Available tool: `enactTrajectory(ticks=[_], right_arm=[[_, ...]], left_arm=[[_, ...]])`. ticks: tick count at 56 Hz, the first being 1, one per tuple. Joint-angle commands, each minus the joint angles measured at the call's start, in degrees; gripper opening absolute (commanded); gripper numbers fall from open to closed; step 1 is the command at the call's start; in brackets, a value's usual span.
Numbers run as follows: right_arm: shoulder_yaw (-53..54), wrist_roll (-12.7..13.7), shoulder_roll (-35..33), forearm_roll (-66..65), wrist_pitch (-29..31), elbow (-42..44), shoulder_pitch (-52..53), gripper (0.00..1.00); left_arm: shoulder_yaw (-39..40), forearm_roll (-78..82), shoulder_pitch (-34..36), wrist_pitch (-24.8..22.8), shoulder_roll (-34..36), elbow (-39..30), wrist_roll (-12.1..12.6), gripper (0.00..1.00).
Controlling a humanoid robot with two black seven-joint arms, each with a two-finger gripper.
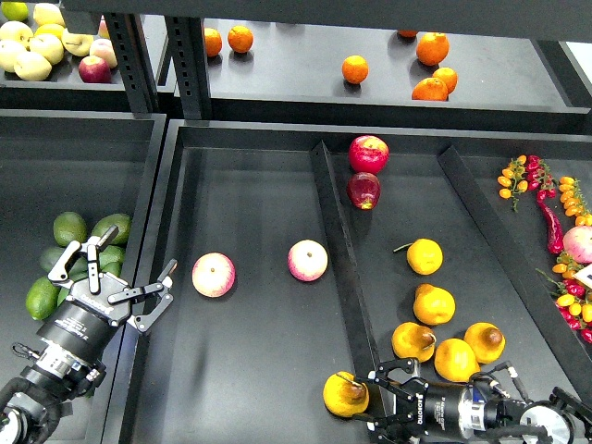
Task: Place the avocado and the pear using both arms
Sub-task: 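Move the right gripper down around the yellow pear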
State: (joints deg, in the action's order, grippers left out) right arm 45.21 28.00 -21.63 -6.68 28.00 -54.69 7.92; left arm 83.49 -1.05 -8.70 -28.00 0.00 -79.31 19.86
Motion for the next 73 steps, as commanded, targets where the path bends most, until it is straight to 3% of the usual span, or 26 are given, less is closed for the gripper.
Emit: enactTrajectory(ticks=[1, 65, 69, 73], right_arm=[[0.1, 0.0, 0.0, 0.0, 0.0, 0.1, 0.0, 0.41], [1.8, 0.0, -0.4, 4.5, 0.0, -1.9, -0.2, 0.20], [1.8, 0.0, -0.4, 4.7, 0.0, -2.0, -0.3, 0.24], [1.7, 0.0, -0.8, 4.4, 0.0, -2.0, -0.4, 0.44]], left_arm=[[0.0, 0.0, 0.0, 0.0, 0.0, 0.0, 0.0, 1.00], [0.0, 0.0, -0.2, 0.0, 0.0, -0.1, -0.1, 1.00], [0.0, 0.0, -0.2, 0.0, 0.0, -0.1, -0.1, 1.00], [0.1, 0.0, -0.2, 0.0, 0.0, 0.0, -0.1, 1.00]])
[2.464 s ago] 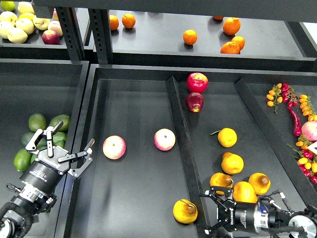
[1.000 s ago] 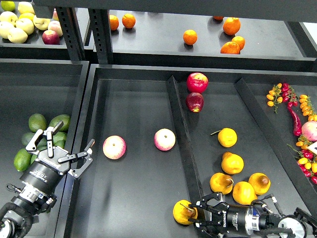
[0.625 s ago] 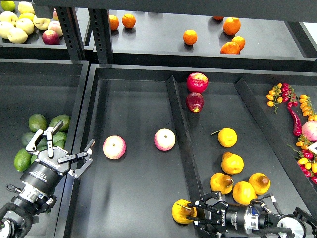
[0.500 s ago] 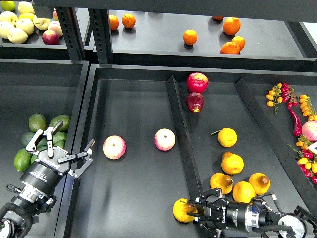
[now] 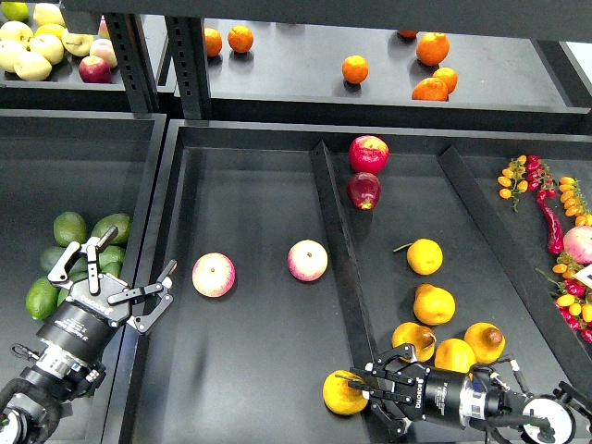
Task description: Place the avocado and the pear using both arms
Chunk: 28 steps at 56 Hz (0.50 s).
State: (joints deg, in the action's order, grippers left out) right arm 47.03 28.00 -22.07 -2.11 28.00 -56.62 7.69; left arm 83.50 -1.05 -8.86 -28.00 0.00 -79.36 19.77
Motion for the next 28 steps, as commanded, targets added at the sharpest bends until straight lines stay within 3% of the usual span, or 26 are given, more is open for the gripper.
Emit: enactTrajectory(ticks=[1, 15, 28], right_arm=[[-0.2, 0.0, -0.3, -0.2, 0.0, -0.1, -0.1, 0.47], [-1.0, 0.0, -1.0, -0.5, 0.0, 0.5, -0.4, 0.63], [-1.0, 0.0, -0.3, -0.7, 0.0, 3.4, 0.0, 0.67]], left_arm=[[0.0, 0.0, 0.0, 0.0, 0.0, 0.0, 0.0, 1.00], [0.0, 0.0, -0.1, 0.0, 0.0, 0.0, 0.1, 1.00], [0.0, 0.0, -0.4, 0.0, 0.0, 0.0, 0.0, 1.00]])
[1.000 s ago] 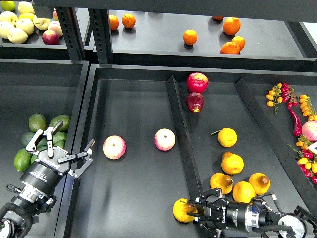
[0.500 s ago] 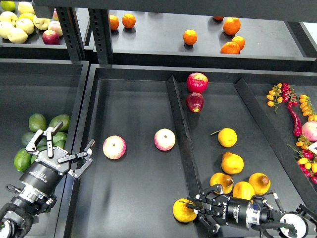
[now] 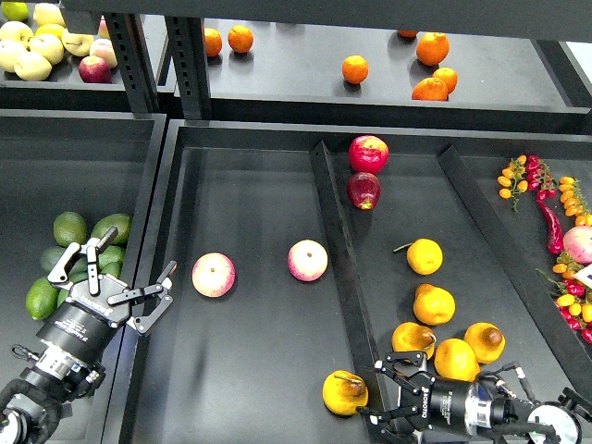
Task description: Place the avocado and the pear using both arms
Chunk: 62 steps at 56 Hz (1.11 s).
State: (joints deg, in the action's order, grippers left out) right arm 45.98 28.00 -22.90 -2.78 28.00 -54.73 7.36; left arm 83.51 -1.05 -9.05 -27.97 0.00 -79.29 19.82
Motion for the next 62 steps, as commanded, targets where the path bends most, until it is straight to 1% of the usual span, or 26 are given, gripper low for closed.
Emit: enactTrajectory(ticks=[1, 17, 33, 36, 41, 43, 44, 45, 52, 62], right_arm=[[0.1, 0.0, 0.5, 0.0, 0.0, 1.6, 0.3, 0.67], [0.6, 0.0, 2.8, 0.0, 0.0, 5.2, 0.8, 0.67], [0.2, 0.0, 3.7, -0.5, 0.0, 5.8, 0.8, 0.64], [0.2, 0.0, 4.1, -0.5, 0.0, 6.3, 0.8, 0.62], [0.4, 0.0, 4.3, -0.5, 0.0, 6.5, 0.8, 0.54], [0.5, 0.0, 4.3, -0.5, 0.0, 6.6, 0.8, 0.53], [0.5, 0.0, 4.9, -0.5, 0.0, 6.7, 0.7, 0.49], [0.5, 0.0, 5.0, -0.5, 0.0, 6.7, 0.7, 0.48], [0.5, 0.0, 5.3, -0.5, 0.0, 6.7, 0.5, 0.44], [0.3, 0.0, 5.3, -0.5, 0.0, 6.7, 0.4, 0.41]], left_arm=[[0.0, 0.0, -0.3, 0.0, 0.0, -0.1, 0.0, 1.00], [0.0, 0.0, -0.5, 0.0, 0.0, 0.0, 0.0, 1.00], [0.0, 0.0, -0.5, 0.0, 0.0, 0.0, 0.0, 1.00], [0.0, 0.0, -0.5, 0.0, 0.0, 0.0, 0.0, 1.00], [0.0, 0.0, -0.5, 0.0, 0.0, 0.0, 0.0, 1.00], [0.0, 0.0, -0.5, 0.0, 0.0, 0.0, 0.0, 1.00], [0.0, 0.0, -0.5, 0.0, 0.0, 0.0, 0.0, 1.00], [0.0, 0.0, -0.5, 0.0, 0.0, 0.0, 0.0, 1.00], [0.0, 0.0, -0.5, 0.0, 0.0, 0.0, 0.0, 1.00], [0.0, 0.0, -0.6, 0.0, 0.0, 0.0, 0.0, 1.00]])
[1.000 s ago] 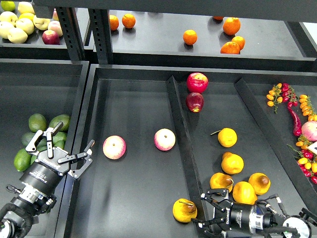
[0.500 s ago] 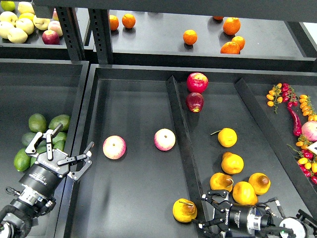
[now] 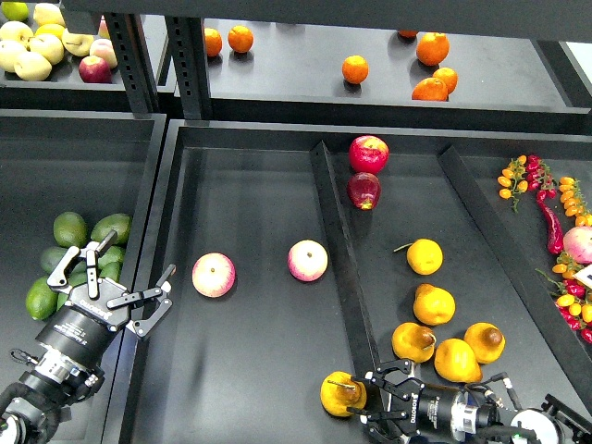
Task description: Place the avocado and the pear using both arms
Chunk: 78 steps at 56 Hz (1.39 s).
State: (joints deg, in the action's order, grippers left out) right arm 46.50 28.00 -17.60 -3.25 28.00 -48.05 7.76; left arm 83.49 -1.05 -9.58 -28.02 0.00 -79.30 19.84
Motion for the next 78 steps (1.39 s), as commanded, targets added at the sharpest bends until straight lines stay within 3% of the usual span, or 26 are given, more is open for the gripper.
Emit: enactTrajectory(ticks=[1, 16, 32, 34, 37, 47, 59, 78], right_arm=[[-0.2, 0.0, 0.0, 0.0, 0.0, 0.0, 0.0, 0.40], [-0.2, 0.0, -0.1, 0.5, 0.0, 0.0, 0.0, 0.36], [-0.2, 0.0, -0.1, 0.5, 0.0, -0.2, 0.0, 0.63], [-0.2, 0.0, 0.0, 0.5, 0.0, -0.3, 0.0, 0.73], [-0.3, 0.0, -0.1, 0.5, 0.0, -0.3, 0.0, 0.78], [-0.3, 0.0, 0.0, 0.4, 0.0, -0.1, 0.1, 0.77], [0.2, 0.0, 1.8, 0.3, -0.4, 0.3, 0.2, 0.69], [0.3, 0.0, 2.1, 0.3, -0.2, 1.8, 0.3, 0.47]], left_arm=[[0.0, 0.0, -0.1, 0.0, 0.0, 0.0, 0.0, 1.00], [0.0, 0.0, -0.1, 0.0, 0.0, -0.1, 0.0, 1.00], [0.0, 0.0, -0.1, 0.0, 0.0, -0.1, 0.0, 1.00], [0.0, 0.0, -0.1, 0.0, 0.0, 0.0, 0.0, 1.00], [0.0, 0.0, -0.1, 0.0, 0.0, 0.0, 0.0, 1.00], [0.0, 0.0, -0.1, 0.0, 0.0, -0.1, 0.0, 1.00], [0.0, 0.0, -0.1, 0.0, 0.0, -0.1, 0.0, 1.00], [0.1, 0.0, -0.1, 0.0, 0.0, 0.0, 0.0, 1.00]])
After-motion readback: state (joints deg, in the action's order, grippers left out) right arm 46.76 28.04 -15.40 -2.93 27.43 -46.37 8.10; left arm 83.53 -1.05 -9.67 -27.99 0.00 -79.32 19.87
